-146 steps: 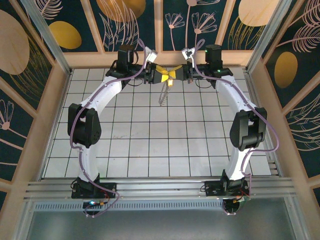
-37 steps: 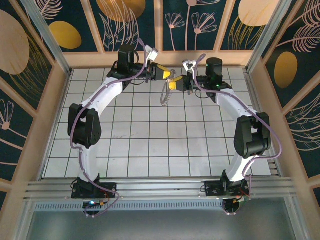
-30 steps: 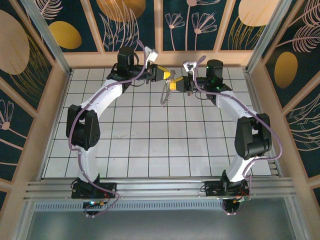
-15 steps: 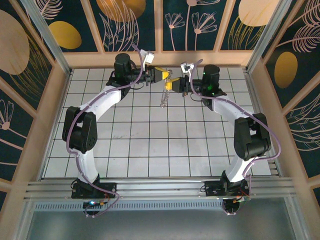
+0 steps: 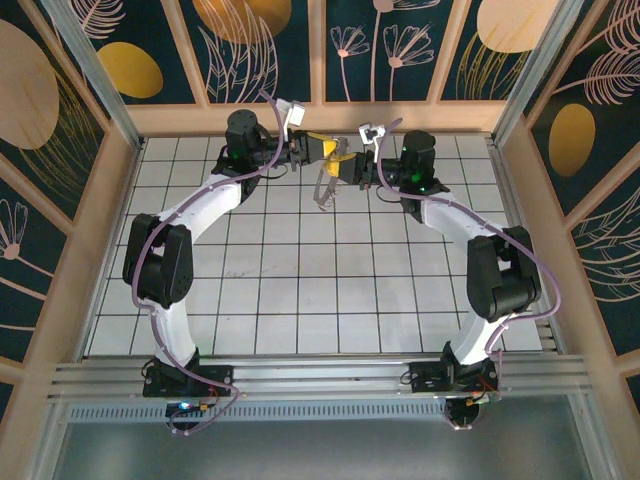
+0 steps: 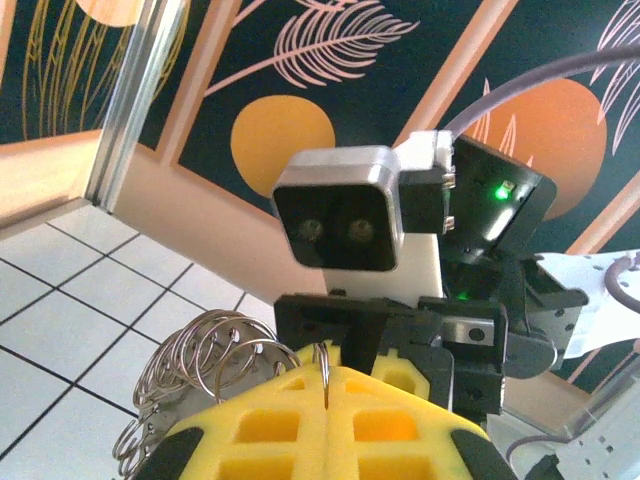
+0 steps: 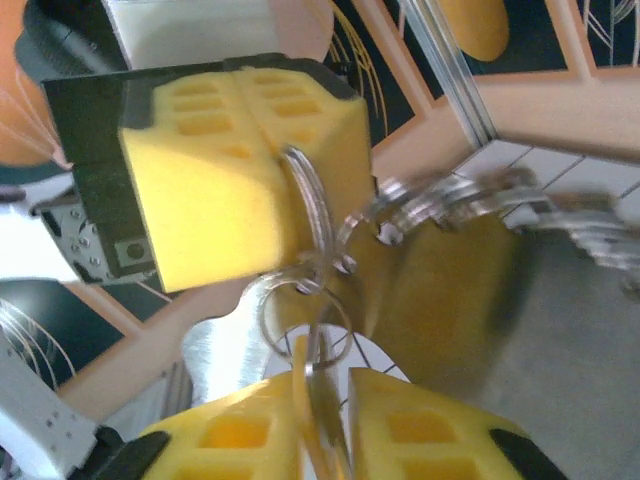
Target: Put the keys on the keyring
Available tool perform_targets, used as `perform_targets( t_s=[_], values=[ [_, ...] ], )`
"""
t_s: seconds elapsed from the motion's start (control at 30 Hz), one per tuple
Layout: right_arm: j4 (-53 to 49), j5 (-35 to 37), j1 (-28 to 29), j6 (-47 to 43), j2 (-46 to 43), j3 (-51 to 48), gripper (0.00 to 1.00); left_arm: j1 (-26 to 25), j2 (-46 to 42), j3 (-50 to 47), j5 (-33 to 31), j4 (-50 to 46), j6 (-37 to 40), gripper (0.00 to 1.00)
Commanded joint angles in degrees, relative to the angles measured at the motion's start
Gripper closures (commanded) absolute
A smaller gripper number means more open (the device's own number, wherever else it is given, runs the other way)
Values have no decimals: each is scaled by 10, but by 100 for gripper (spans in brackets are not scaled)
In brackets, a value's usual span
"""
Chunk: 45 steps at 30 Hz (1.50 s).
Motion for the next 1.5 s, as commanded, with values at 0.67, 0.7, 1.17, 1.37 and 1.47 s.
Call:
perform_targets(
  t_s=[0.67,0.7,1.17,1.37,1.47],
  values=[
    [83,197,-46,137,-207,-130,60,1,-37,-14,-12,104,-53,100],
    [101,198,-45,152,-200,-125,60,0,-38,-16,-12,107,-56,100],
    [301,229,5,276,-83,-86,66,0,-36,-18,-11,116,-68,100],
    [316,232,18,285,-58,-70,67,0,-36,-17,-8,115,-68,100],
    [317,230,22,287,-46,-60,68,0,-36,-17,-8,116,-68,100]
  ],
)
